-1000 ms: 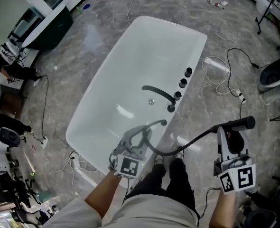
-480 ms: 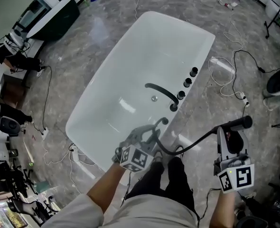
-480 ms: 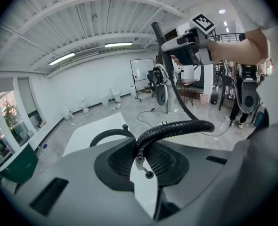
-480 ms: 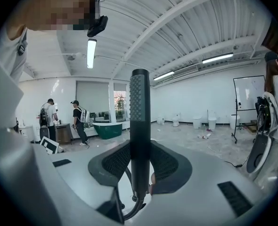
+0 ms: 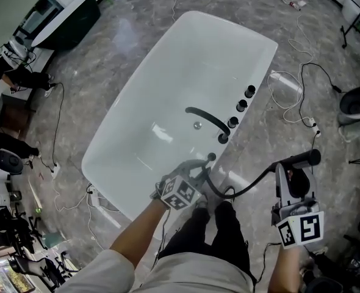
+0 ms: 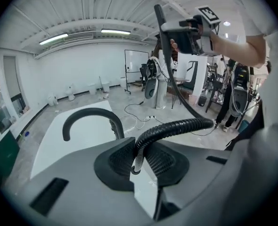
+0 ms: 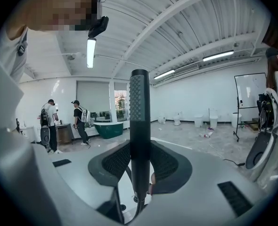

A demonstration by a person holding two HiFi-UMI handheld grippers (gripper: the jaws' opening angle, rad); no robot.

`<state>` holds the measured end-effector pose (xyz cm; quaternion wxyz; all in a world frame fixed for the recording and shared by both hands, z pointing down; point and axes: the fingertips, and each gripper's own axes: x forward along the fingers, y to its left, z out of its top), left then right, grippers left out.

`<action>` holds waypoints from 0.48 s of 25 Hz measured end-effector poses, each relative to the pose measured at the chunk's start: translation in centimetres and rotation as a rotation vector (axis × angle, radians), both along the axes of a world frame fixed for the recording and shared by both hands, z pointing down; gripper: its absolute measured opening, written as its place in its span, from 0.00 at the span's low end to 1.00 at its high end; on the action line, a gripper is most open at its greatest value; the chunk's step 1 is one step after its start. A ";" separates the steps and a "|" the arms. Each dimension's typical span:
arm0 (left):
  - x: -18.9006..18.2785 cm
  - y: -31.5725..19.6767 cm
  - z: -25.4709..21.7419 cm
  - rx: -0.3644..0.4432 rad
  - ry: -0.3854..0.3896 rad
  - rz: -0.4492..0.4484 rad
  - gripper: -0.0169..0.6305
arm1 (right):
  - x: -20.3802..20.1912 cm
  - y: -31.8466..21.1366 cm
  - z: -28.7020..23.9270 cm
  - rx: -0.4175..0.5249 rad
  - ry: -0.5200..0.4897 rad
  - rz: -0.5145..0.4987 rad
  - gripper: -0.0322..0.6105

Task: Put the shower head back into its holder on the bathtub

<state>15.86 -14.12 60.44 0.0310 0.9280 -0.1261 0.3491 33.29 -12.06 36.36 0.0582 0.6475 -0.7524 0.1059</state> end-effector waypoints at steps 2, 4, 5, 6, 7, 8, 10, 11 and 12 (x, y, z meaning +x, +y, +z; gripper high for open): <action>0.8 -0.6 2.9 -0.020 0.004 -0.026 0.12 | 0.0 -0.5 0.5 0.001 0.002 0.000 0.25; 1.5 -1.6 5.7 -0.035 0.002 -0.056 0.12 | 0.1 -1.3 0.8 0.003 0.005 -0.001 0.25; 1.7 -2.2 7.1 -0.038 -0.003 -0.069 0.12 | 0.1 -1.9 0.9 0.005 0.005 -0.003 0.25; 1.8 -2.8 8.5 -0.039 -0.012 -0.081 0.12 | 0.1 -2.5 1.1 0.008 0.003 -0.006 0.25; 2.0 -3.3 9.9 -0.038 -0.023 -0.092 0.12 | 0.1 -3.0 1.2 0.012 -0.001 -0.009 0.25; 2.1 -3.6 11.2 -0.037 -0.034 -0.102 0.12 | 0.1 -3.4 1.3 0.018 -0.008 -0.013 0.25; 2.4 -4.0 13.5 -0.035 -0.051 -0.117 0.12 | 0.1 -3.9 1.4 0.034 -0.024 -0.019 0.25; 2.5 -4.1 14.6 -0.035 -0.056 -0.124 0.12 | 0.0 -4.1 1.5 0.042 -0.033 -0.020 0.25; 2.6 -4.2 15.6 -0.036 -0.060 -0.131 0.12 | -0.1 -4.4 1.6 0.048 -0.042 -0.022 0.25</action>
